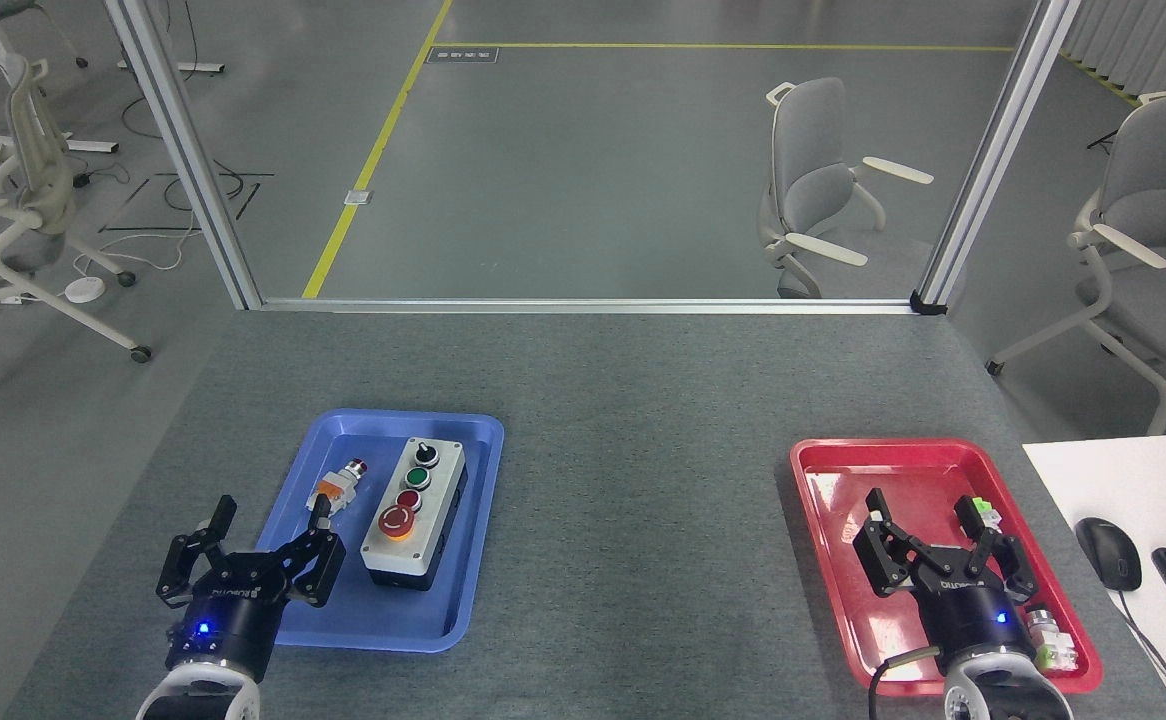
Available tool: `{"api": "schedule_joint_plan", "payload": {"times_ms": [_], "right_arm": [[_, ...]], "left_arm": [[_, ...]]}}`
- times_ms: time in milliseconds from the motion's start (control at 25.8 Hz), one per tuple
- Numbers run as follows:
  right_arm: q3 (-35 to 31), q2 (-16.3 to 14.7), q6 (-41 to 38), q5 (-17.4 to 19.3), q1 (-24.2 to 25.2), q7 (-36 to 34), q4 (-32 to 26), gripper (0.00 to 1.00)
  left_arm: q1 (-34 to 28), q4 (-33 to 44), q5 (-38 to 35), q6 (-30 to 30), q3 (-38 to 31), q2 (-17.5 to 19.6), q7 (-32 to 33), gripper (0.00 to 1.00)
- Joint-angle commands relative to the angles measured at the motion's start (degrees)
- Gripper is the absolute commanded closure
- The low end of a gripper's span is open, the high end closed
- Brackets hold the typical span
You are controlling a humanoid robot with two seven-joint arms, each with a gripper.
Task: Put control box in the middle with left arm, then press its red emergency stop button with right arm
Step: 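Move the left gripper toward the grey control box in the blue tray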
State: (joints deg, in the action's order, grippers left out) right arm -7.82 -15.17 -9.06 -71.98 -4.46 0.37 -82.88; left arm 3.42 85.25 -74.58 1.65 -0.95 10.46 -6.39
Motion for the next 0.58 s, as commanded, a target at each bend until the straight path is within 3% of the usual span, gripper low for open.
{"api": "schedule_joint_plan", "payload": {"times_ms": [0,348,542], "right_arm": [[0.0,0.05,0.0,0.0,-0.02,-0.11,0.0,0.01],[0.44,0.31,0.0,0.0,0.07,-0.11,0.18,0.01],[0.26,0.4,0.0,0.0,0.07,-0.11,0.18,0.01]], "left_arm": [[0.01,-0.09,0.14,0.02,-0.02,0.0,-0.73,0.01],[-0.43,1.76,1.28,1.07,-0.9,0.0,-0.55,0.01],[-5.18,5.01,1.11,2.48,1.91,-1.93,-1.26,0.01]]}}
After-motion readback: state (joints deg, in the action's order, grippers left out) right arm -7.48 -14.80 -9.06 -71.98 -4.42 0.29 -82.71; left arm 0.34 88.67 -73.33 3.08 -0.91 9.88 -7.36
